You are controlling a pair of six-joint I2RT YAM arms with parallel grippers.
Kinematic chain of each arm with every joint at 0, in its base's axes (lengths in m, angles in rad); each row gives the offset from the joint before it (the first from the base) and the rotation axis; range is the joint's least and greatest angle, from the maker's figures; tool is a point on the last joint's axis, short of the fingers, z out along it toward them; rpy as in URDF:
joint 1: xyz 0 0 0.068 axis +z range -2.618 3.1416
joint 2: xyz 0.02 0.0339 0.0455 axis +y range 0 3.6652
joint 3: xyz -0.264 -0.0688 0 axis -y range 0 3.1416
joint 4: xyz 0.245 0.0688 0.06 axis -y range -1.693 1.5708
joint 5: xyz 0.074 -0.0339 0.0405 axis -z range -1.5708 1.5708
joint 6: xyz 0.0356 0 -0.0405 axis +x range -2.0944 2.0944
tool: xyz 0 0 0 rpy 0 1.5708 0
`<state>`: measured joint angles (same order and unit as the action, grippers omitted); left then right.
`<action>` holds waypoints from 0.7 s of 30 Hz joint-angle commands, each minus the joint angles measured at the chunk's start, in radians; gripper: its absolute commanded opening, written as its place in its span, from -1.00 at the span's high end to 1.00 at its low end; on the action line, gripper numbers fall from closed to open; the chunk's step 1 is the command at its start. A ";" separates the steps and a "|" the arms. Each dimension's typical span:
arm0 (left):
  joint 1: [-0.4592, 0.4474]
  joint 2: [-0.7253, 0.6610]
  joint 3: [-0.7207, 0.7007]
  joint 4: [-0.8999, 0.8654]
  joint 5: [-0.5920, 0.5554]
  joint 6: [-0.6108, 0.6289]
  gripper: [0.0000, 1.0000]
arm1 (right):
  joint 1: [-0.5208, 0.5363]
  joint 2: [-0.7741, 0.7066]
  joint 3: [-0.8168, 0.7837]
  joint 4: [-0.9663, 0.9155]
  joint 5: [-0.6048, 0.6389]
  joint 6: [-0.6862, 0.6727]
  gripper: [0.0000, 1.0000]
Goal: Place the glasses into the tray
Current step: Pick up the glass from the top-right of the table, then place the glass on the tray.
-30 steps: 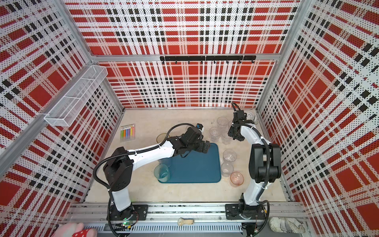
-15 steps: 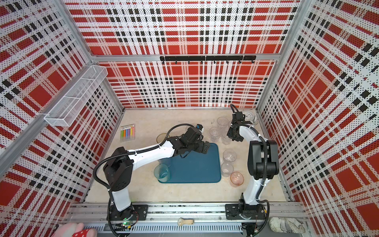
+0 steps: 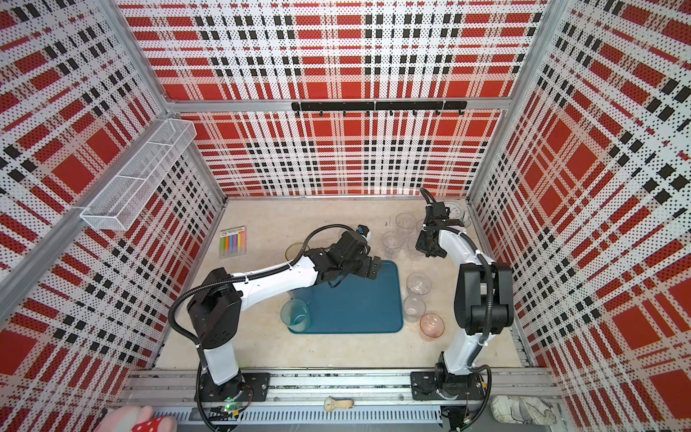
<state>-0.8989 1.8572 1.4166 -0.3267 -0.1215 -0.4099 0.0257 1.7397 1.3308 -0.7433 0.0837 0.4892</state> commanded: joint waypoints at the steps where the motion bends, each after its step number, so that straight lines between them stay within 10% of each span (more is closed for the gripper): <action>1: 0.003 -0.060 0.038 0.000 -0.023 0.017 -0.96 | -0.002 -0.061 0.042 -0.040 0.009 -0.019 0.90; 12: 0.080 -0.216 0.019 0.025 -0.086 0.011 -0.96 | 0.118 -0.150 0.195 -0.215 0.089 -0.025 0.94; 21: 0.194 -0.395 -0.076 0.083 -0.176 0.002 -0.96 | 0.431 -0.130 0.246 -0.317 0.096 0.081 0.96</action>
<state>-0.7334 1.5146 1.3792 -0.2749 -0.2432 -0.4076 0.3767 1.6054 1.5642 -0.9932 0.1734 0.5156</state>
